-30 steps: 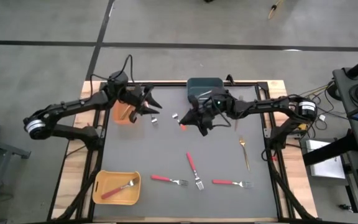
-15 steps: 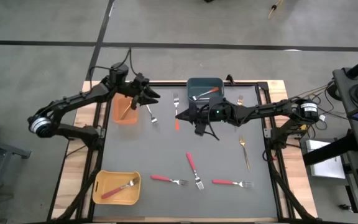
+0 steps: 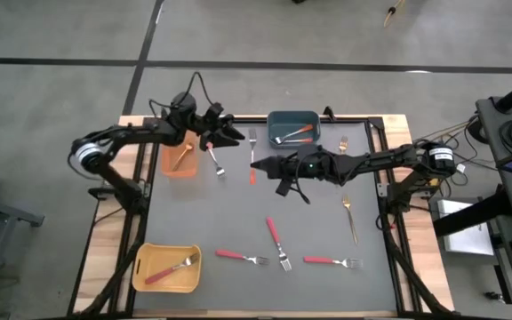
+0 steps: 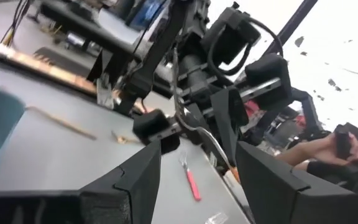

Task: Sort silverware by color (type)
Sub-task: Put the orange fork into the blue bin

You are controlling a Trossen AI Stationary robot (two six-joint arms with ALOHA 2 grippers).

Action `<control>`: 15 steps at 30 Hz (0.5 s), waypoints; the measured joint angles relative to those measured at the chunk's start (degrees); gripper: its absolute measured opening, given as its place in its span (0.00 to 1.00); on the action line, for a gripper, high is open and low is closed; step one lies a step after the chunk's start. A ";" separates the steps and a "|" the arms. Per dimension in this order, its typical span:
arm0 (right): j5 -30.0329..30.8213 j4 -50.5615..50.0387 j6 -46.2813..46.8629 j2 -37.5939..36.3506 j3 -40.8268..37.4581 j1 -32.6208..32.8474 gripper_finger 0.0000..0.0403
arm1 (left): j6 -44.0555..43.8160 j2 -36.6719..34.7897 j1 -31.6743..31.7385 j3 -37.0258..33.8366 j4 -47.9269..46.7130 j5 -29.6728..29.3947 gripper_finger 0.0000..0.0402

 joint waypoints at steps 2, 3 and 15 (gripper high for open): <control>0.03 0.17 -0.10 -0.03 0.02 -0.02 0.02 | -4.13 2.26 -0.65 0.00 6.92 0.04 0.47; 0.04 0.16 -0.14 -0.04 0.03 -0.03 0.02 | -6.22 3.28 -0.91 0.00 10.16 0.06 0.47; 0.04 0.12 -2.25 -0.04 0.04 -0.02 0.02 | -14.02 9.02 -3.79 0.84 26.97 -6.09 0.47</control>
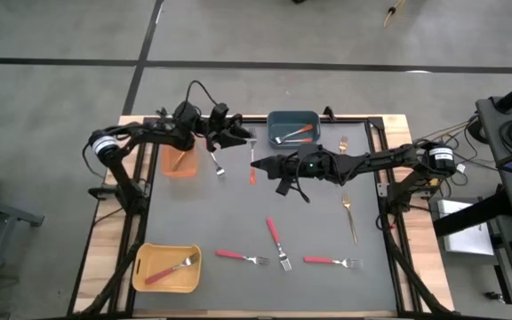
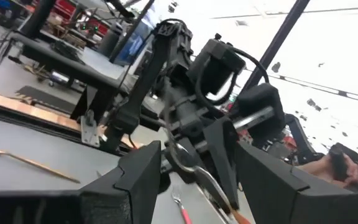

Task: Sort silverware by color (type)
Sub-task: Put the orange fork into the blue bin

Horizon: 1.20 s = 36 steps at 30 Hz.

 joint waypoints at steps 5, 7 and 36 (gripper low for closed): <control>-0.03 0.03 -0.49 0.00 0.00 0.00 0.02 | -0.34 1.14 -1.33 3.41 -0.06 -0.30 0.46; 0.00 0.00 -0.47 0.00 0.00 0.00 0.02 | -0.64 1.70 -1.57 4.45 -0.40 -0.33 0.46; 0.18 -1.92 2.79 0.00 0.08 -0.01 0.02 | -0.38 2.34 -1.55 5.70 -2.10 -2.95 0.00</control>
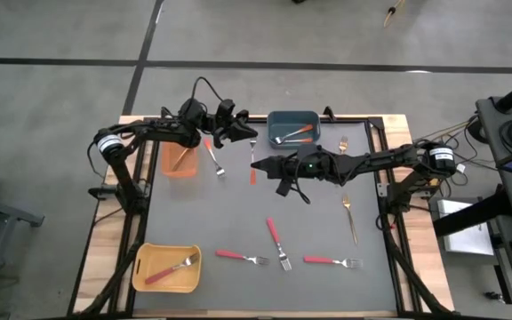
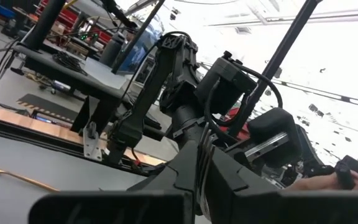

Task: Sort silverware by color (type)
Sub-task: Put the orange fork into the blue bin

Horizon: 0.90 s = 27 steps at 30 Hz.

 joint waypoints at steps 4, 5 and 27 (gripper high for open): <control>0.02 -0.13 -0.13 0.01 -0.01 -0.01 0.05 | -1.09 0.00 0.00 0.00 0.07 -0.02 0.00; 0.00 -0.20 -0.11 0.00 -0.01 -0.01 0.06 | -1.17 0.00 0.00 0.00 0.10 -0.04 0.00; 4.94 -0.19 1.74 -0.09 -0.03 -0.10 0.20 | -4.52 0.00 0.93 0.00 2.29 -1.53 0.00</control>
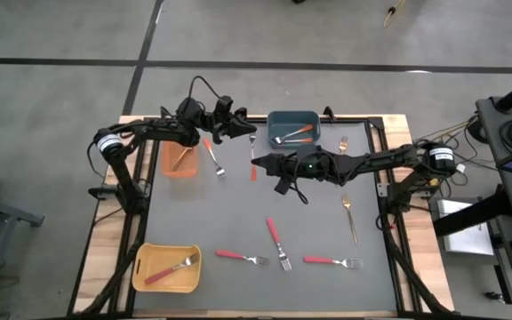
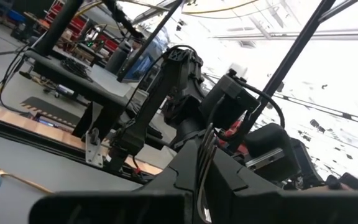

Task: Sort silverware by color (type)
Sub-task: Put the orange fork into the blue bin

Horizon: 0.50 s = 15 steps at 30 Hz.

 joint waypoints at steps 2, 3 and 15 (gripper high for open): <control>0.27 0.19 1.34 -0.02 0.00 0.00 0.20 | -0.82 -0.01 0.25 0.00 1.24 0.02 0.00; 0.47 0.27 1.68 -0.04 0.00 0.00 0.20 | -1.03 0.00 0.51 0.00 1.62 0.02 0.00; 11.18 0.59 2.14 -0.04 -0.13 -0.09 0.20 | -2.39 -0.22 6.65 0.00 2.48 -0.34 0.00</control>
